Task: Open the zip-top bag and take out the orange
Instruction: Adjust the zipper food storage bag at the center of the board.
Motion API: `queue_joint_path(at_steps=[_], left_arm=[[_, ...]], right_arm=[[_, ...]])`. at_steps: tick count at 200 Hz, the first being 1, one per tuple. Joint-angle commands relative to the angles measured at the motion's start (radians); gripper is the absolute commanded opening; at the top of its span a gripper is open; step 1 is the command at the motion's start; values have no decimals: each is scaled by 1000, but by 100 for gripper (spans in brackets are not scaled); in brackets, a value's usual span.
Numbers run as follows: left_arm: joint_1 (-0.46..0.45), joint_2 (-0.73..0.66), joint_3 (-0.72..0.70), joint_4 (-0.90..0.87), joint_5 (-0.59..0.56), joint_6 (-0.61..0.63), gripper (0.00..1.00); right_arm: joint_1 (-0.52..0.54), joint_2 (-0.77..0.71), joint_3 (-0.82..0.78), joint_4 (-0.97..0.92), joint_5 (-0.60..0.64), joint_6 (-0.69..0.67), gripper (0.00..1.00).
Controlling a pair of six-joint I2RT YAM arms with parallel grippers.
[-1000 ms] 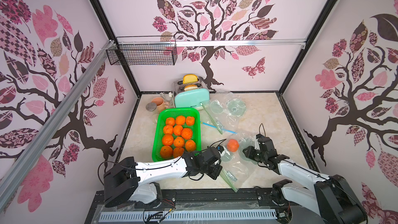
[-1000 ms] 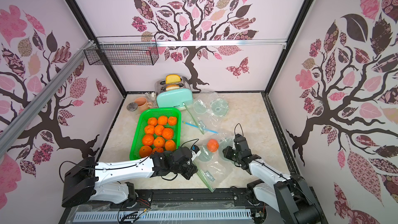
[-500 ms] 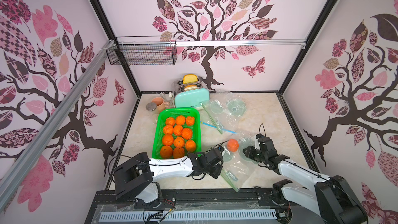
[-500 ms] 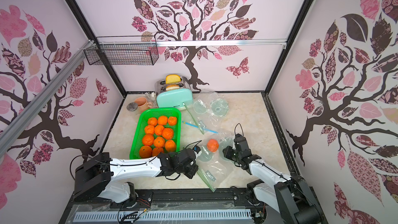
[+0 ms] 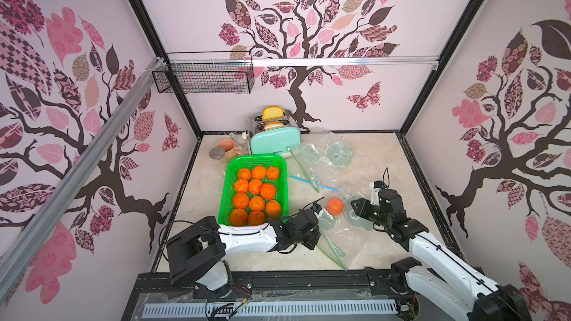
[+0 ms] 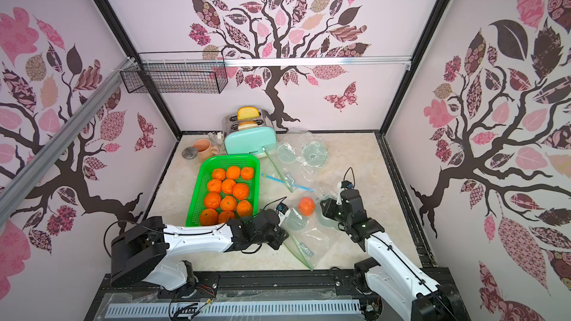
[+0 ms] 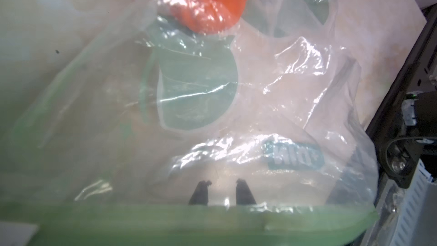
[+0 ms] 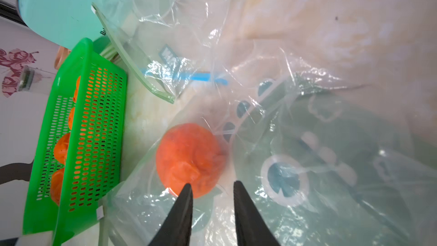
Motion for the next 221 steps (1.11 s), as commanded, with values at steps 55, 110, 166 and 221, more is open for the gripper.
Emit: queue_joint_path(at_steps=[55, 110, 166, 221], left_arm=[[37, 20, -25, 116, 27, 8, 28], [75, 41, -12, 119, -11, -18, 32], [118, 55, 50, 42, -74, 18, 37], [155, 65, 20, 119, 49, 12, 41]], right_arm=[[5, 204, 110, 73, -88, 37, 31], [4, 306, 165, 113, -71, 36, 29], [4, 431, 206, 151, -106, 42, 28], [5, 487, 155, 177, -123, 42, 28]])
